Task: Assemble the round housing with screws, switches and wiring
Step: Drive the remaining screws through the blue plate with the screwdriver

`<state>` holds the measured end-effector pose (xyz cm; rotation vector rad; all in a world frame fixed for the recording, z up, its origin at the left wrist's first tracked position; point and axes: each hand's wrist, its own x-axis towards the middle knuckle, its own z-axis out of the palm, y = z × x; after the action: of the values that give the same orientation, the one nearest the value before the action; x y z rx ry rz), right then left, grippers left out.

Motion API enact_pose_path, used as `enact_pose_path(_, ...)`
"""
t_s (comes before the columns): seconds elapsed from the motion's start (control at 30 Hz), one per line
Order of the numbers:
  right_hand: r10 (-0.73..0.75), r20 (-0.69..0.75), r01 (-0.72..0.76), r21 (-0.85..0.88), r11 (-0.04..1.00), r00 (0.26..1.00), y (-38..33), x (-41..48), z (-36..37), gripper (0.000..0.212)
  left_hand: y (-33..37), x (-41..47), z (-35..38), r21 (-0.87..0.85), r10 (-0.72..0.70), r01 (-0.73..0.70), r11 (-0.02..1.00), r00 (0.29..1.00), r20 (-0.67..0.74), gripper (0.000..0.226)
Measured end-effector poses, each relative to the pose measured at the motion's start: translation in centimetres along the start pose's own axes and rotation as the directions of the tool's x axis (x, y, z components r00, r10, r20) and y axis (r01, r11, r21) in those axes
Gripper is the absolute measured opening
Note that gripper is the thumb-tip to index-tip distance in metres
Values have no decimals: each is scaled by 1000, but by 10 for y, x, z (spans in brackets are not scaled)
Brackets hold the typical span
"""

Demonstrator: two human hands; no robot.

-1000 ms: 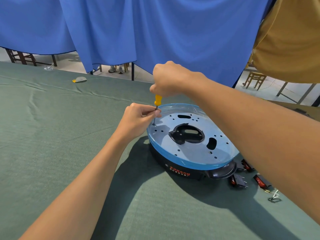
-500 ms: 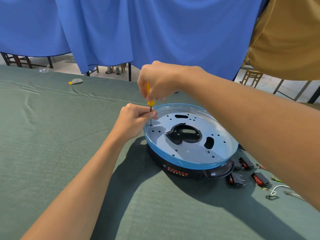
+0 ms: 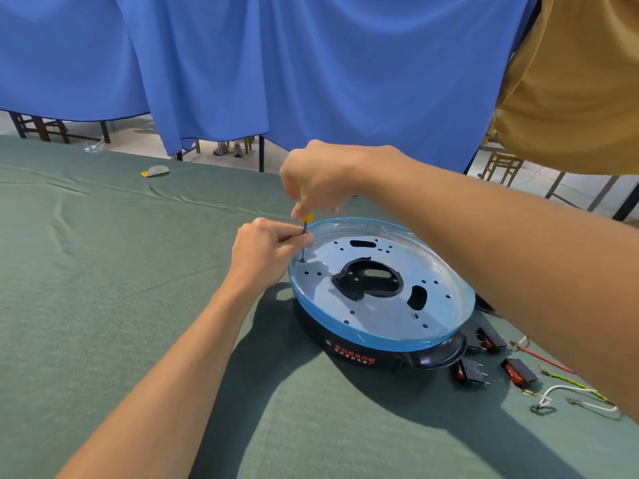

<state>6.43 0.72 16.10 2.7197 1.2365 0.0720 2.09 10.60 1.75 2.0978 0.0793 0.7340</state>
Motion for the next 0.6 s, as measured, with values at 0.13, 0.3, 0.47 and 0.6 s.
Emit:
enact_pose_path(0.13, -38, -48, 36, -42, 998, 998, -1, 2, 1, 19, 0, 1, -3, 0, 16, -16, 1000, 997, 80, 12)
enact_pose_path(0.3, 123, 28, -125, 57, 991, 992, 0, 8, 7, 33, 4, 0, -3, -82, 8, 4, 997, 990, 142, 9)
enact_pose_path(0.47, 93, 84, -95, 30, 995, 992, -3, 3, 1, 34, 3, 4, -3, -84, -40, 53, 995, 988, 149, 7)
enact_pose_path(0.6, -67, 15, 69, -92, 993, 998, -5, -1, -5, 13, -1, 6, -4, -63, -23, 34, 997, 986, 165, 12)
